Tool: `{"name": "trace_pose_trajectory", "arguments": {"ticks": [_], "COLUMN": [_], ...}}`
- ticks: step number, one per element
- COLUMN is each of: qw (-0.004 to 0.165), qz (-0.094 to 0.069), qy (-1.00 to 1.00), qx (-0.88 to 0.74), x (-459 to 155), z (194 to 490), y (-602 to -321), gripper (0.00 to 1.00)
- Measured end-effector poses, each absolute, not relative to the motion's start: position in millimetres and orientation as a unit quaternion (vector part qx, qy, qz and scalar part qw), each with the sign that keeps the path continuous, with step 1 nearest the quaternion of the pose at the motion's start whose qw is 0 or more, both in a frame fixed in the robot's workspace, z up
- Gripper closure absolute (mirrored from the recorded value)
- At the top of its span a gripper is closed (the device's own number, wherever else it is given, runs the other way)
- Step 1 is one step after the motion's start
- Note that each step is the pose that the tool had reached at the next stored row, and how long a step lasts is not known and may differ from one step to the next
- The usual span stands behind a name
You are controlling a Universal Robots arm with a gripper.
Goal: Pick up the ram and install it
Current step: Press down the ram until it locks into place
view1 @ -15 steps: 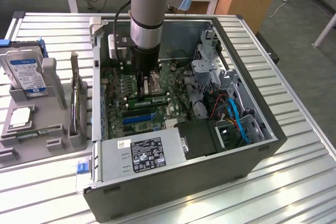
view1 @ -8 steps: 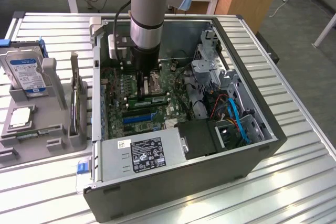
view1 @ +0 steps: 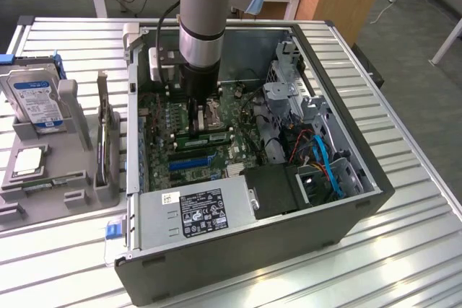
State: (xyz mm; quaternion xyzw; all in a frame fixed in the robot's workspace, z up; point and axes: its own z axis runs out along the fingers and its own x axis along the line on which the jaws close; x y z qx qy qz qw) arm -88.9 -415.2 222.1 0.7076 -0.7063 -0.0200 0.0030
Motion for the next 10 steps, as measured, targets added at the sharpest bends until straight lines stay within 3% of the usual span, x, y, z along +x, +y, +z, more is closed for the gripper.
{"name": "trace_pose_trajectory", "arguments": {"ticks": [10], "qw": [0.003], "qz": [-0.02], "qy": [-0.706], "qx": [0.708], "x": [-88.9], "z": [236.4], "y": [-415.2], "gripper": [0.9]}}
